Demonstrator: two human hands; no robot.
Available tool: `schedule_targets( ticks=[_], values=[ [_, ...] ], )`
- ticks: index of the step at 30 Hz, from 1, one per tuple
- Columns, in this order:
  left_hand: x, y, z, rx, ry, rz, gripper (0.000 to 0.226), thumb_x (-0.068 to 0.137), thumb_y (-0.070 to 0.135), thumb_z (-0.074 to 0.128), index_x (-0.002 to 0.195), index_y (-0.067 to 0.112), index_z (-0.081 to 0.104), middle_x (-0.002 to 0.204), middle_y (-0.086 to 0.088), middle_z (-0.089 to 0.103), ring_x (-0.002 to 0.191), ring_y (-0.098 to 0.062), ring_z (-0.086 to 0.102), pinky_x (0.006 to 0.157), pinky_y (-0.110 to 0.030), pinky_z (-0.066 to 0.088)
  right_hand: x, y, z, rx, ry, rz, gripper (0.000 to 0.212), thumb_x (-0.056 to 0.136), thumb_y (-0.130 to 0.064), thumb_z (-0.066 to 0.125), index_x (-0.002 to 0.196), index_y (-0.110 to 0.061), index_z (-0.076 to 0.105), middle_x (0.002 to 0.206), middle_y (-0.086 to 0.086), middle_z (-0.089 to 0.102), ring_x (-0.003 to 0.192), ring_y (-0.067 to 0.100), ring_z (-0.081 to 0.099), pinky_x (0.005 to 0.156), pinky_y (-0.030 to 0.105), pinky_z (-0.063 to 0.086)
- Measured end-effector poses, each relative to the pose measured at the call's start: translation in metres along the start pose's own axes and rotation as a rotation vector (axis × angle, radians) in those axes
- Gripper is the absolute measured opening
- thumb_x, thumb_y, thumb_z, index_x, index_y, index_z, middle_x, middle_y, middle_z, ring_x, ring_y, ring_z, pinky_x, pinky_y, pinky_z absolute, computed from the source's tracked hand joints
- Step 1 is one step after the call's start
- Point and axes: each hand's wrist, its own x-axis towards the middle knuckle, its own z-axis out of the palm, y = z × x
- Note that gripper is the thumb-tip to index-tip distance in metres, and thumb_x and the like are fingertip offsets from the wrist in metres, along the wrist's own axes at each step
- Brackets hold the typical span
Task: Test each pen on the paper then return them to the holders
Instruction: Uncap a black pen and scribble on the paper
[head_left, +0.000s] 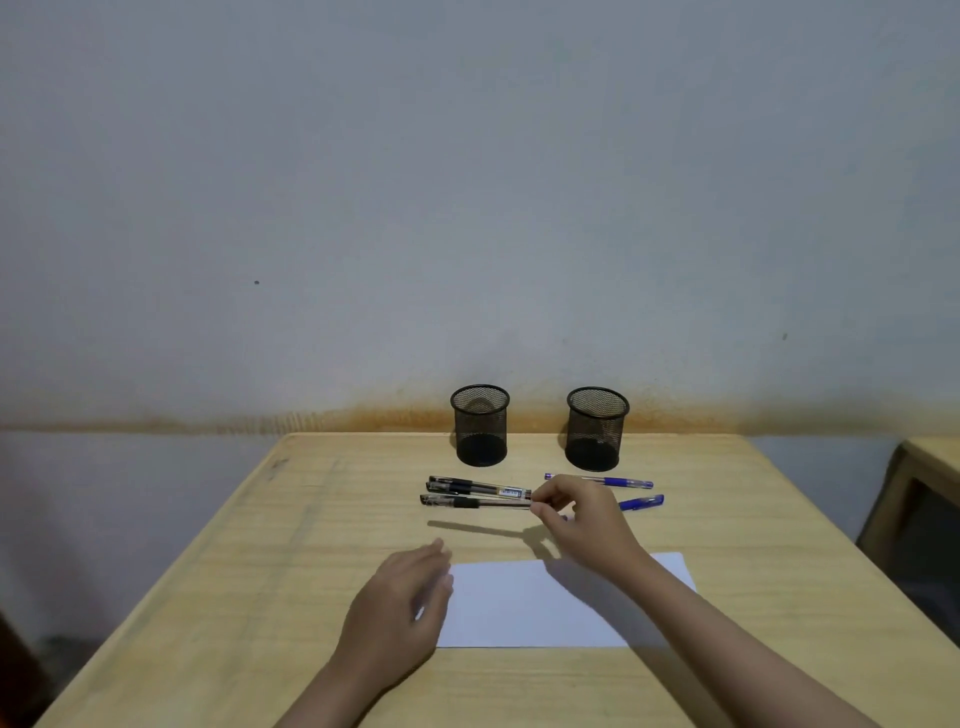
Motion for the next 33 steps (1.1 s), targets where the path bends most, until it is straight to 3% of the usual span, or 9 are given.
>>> schedule_targets(
  ticks=[2, 5, 9, 13, 18, 21, 24, 30, 33],
  values=[
    [0.002, 0.008, -0.004, -0.016, 0.182, -0.018, 0.037, 0.083, 0.04, 0.05, 0.109, 0.02, 0.067, 0.11, 0.019, 0.06, 0.103, 0.001, 0.056, 0.078, -0.014, 0.051, -0.013, -0.007, -0.011, 0.074, 0.02, -0.003, 0.015, 0.083, -0.009, 0.069, 0.079, -0.023, 0.068, 0.074, -0.014, 0.066, 0.075, -0.002, 0.061, 0.065, 0.007, 0.043],
    [0.012, 0.019, -0.012, -0.041, 0.255, -0.001, 0.037, 0.081, 0.03, 0.058, 0.113, 0.013, 0.063, 0.112, 0.008, 0.06, 0.102, 0.002, 0.05, 0.082, 0.003, 0.036, -0.028, -0.017, -0.024, 0.129, 0.033, -0.007, 0.018, 0.082, -0.009, 0.07, 0.076, -0.027, 0.068, 0.076, -0.01, 0.068, 0.077, -0.003, 0.06, 0.065, 0.005, 0.043],
    [0.023, 0.028, -0.017, -0.073, 0.221, 0.057, 0.037, 0.078, 0.035, 0.058, 0.111, 0.021, 0.065, 0.109, 0.013, 0.063, 0.101, 0.001, 0.054, 0.082, -0.002, 0.039, -0.041, -0.026, -0.035, 0.2, 0.046, -0.01, 0.02, 0.081, -0.01, 0.071, 0.075, -0.029, 0.07, 0.076, -0.008, 0.07, 0.075, 0.001, 0.062, 0.065, 0.009, 0.045],
    [0.032, 0.035, -0.016, -0.109, 0.245, 0.105, 0.022, 0.074, 0.013, 0.069, 0.096, 0.017, 0.071, 0.088, 0.011, 0.066, 0.084, 0.002, 0.059, 0.073, -0.016, 0.047, -0.048, -0.033, -0.04, 0.3, 0.073, -0.005, 0.021, 0.081, -0.011, 0.072, 0.075, -0.031, 0.072, 0.081, -0.013, 0.072, 0.075, 0.006, 0.065, 0.067, 0.018, 0.052],
    [0.034, 0.044, -0.02, -0.131, 0.241, 0.171, 0.022, 0.073, 0.007, 0.071, 0.094, 0.013, 0.072, 0.083, 0.01, 0.064, 0.08, 0.003, 0.059, 0.07, -0.009, 0.044, -0.054, -0.039, -0.039, 0.507, 0.142, 0.025, 0.018, 0.081, -0.006, 0.072, 0.077, -0.023, 0.073, 0.073, -0.007, 0.073, 0.068, 0.009, 0.063, 0.065, 0.019, 0.05],
    [0.033, 0.058, -0.021, -0.202, 0.238, 0.209, 0.022, 0.072, 0.009, 0.07, 0.093, 0.012, 0.072, 0.081, 0.009, 0.066, 0.077, 0.003, 0.06, 0.069, -0.009, 0.044, -0.059, -0.048, -0.036, 0.638, 0.096, 0.063, 0.017, 0.079, -0.006, 0.073, 0.085, -0.022, 0.074, 0.072, -0.005, 0.072, 0.071, 0.008, 0.063, 0.067, 0.02, 0.051],
    [0.033, 0.071, -0.019, -0.24, 0.197, 0.256, 0.02, 0.072, 0.01, 0.072, 0.092, 0.014, 0.072, 0.081, 0.007, 0.069, 0.076, 0.002, 0.062, 0.069, -0.013, 0.046, -0.064, -0.057, -0.024, 0.587, -0.003, 0.048, 0.016, 0.079, -0.008, 0.075, 0.086, -0.022, 0.074, 0.079, -0.002, 0.074, 0.078, 0.01, 0.067, 0.072, 0.024, 0.055],
    [0.036, 0.067, -0.032, -0.286, 0.119, 0.252, 0.016, 0.071, 0.013, 0.074, 0.087, 0.014, 0.074, 0.078, 0.006, 0.073, 0.075, -0.005, 0.067, 0.067, -0.026, 0.053, -0.067, -0.068, -0.015, 0.62, 0.052, 0.015, 0.019, 0.08, -0.001, 0.072, 0.077, -0.02, 0.075, 0.075, 0.002, 0.073, 0.07, 0.014, 0.07, 0.067, 0.022, 0.054],
    [0.038, 0.063, -0.04, -0.305, 0.072, 0.222, 0.015, 0.07, 0.015, 0.075, 0.085, 0.015, 0.075, 0.077, 0.009, 0.073, 0.074, -0.006, 0.068, 0.067, -0.026, 0.054, -0.07, -0.068, -0.01, 0.567, 0.058, -0.011, 0.019, 0.08, -0.005, 0.073, 0.077, -0.024, 0.074, 0.074, -0.003, 0.074, 0.072, 0.013, 0.07, 0.067, 0.02, 0.052]
  ],
)
